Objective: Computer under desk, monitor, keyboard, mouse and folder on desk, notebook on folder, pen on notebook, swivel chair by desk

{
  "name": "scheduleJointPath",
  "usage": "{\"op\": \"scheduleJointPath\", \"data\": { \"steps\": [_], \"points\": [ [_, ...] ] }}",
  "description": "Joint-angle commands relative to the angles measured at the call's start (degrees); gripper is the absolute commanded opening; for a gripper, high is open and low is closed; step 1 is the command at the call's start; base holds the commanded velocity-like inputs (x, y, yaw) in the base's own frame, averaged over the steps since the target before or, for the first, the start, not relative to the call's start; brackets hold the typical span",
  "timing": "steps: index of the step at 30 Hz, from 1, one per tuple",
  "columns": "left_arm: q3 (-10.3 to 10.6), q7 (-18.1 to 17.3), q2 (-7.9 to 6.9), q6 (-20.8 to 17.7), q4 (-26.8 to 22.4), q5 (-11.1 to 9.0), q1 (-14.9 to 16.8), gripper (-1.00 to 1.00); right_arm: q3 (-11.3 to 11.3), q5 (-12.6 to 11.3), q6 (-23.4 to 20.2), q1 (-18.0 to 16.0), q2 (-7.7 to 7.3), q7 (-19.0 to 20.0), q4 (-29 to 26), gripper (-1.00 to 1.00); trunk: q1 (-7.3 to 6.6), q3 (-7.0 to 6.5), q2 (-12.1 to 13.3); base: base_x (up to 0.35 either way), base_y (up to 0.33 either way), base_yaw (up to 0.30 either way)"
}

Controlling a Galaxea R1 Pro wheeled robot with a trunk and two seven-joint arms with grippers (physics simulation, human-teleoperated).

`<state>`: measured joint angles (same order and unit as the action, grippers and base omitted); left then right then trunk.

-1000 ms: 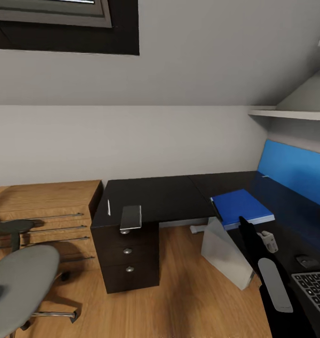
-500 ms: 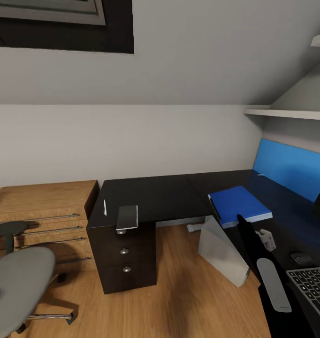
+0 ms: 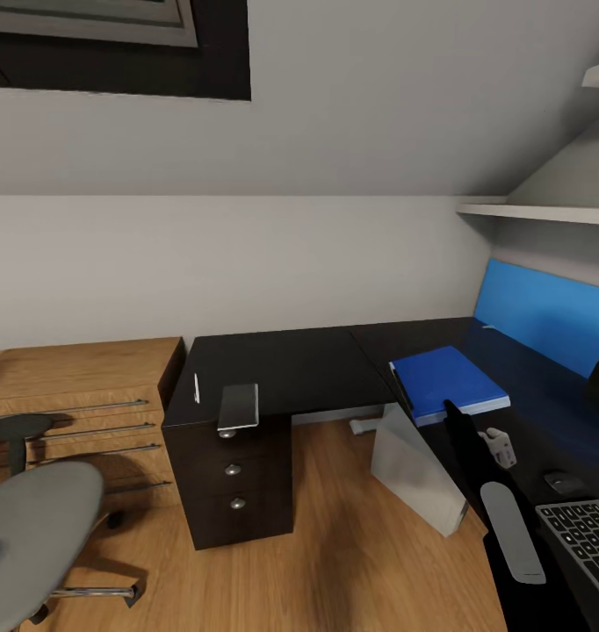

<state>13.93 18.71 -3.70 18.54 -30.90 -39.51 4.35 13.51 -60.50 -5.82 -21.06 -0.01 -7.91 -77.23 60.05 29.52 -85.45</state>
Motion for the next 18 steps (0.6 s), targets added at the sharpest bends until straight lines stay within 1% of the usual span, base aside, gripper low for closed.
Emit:
{"op": "scheduleJointPath", "data": {
  "steps": [1,2,3,9,14,18],
  "points": [
    [0.5,0.4,-0.08,0.3,0.0,-0.4,0.0,1.0,0.0,-0.4,-0.3,0.0,-0.03,-0.1,-0.1,-1.0,0.0,0.06,0.0,0.0,0.0,0.0],
    [0.5,0.4,-0.08,0.3,0.0,-0.4,0.0,1.0,0.0,-0.3,-0.2,0.0,-0.05,0.6,-0.2,-1.0,0.0,0.06,0.0,0.0,0.0,0.0],
    [0.5,0.4,-0.08,0.3,0.0,-0.4,0.0,1.0,0.0,-0.1,-0.2,0.0,-0.07,2.1,-0.2,-1.0,0.0,0.06,0.0,0.0,0.0,0.0],
    [0.5,0.4,-0.07,0.3,0.0,-0.4,0.0,1.0,0.1,-0.1,-0.3,0.0,0.06,5.7,-0.1,-1.0,0.0,0.06,0.0,0.0,0.0,0.0],
    [0.5,0.4,-0.08,0.3,0.0,-0.4,0.0,1.0,0.3,-0.3,-0.1,0.0,0.17,7.1,0.0,-1.0,0.0,0.06,0.0,0.0,0.0,0.0],
    [0.5,0.2,-0.08,0.4,0.0,-0.3,0.0,1.0,0.2,-0.3,0.0,0.0,0.27,7.2,0.0,-1.0,0.0,0.08,0.0,0.0,0.0,0.0]
  ]
}}
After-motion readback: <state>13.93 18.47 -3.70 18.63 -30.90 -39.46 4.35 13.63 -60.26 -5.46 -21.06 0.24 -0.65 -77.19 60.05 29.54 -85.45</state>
